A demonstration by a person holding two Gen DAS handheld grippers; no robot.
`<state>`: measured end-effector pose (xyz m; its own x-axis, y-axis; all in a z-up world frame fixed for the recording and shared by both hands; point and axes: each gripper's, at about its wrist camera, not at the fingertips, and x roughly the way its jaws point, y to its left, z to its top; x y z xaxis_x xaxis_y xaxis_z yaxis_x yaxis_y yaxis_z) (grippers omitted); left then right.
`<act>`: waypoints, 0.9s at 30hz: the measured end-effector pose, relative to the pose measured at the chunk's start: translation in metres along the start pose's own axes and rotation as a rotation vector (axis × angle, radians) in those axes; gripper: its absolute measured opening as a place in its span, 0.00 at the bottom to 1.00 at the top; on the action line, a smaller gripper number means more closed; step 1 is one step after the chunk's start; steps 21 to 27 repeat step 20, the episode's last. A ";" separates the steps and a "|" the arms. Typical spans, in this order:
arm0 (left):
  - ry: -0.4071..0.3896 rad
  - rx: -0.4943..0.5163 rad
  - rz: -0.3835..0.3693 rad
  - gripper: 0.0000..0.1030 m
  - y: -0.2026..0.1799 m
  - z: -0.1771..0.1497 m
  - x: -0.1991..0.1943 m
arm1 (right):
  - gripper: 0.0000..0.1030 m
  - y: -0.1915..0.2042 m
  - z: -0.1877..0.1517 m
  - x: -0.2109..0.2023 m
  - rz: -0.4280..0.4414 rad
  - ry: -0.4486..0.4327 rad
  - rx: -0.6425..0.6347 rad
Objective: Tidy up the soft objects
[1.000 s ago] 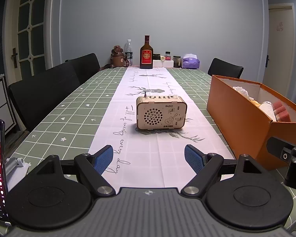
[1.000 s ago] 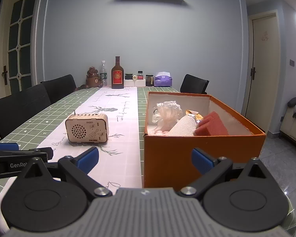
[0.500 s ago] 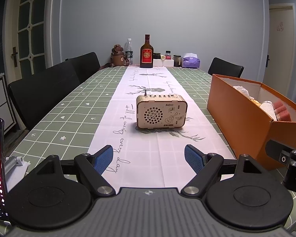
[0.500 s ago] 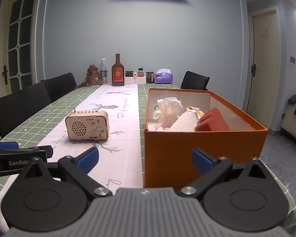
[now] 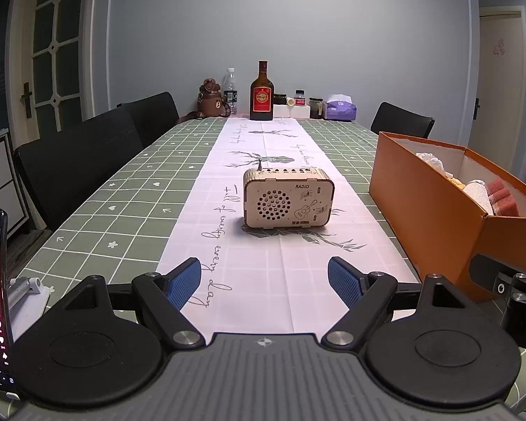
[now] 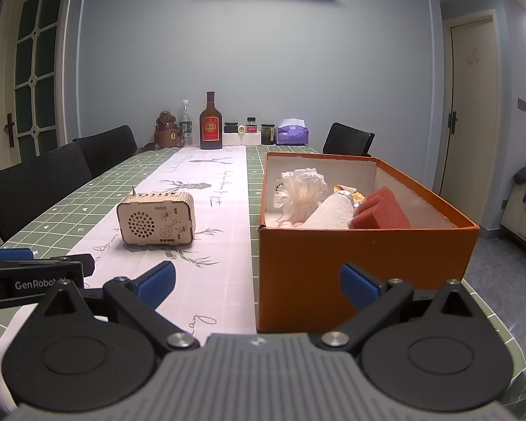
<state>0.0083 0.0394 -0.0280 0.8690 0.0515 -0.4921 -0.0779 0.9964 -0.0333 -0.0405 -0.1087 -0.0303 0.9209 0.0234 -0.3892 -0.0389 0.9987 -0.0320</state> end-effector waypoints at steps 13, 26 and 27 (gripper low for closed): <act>-0.001 0.001 -0.002 0.93 0.000 0.000 0.000 | 0.95 -0.001 -0.005 0.003 0.000 0.011 0.000; -0.003 -0.002 -0.006 0.93 0.000 -0.002 0.001 | 0.96 -0.001 -0.005 0.005 0.002 0.017 -0.003; -0.003 -0.002 -0.006 0.93 0.000 -0.002 0.001 | 0.96 -0.001 -0.005 0.005 0.002 0.017 -0.003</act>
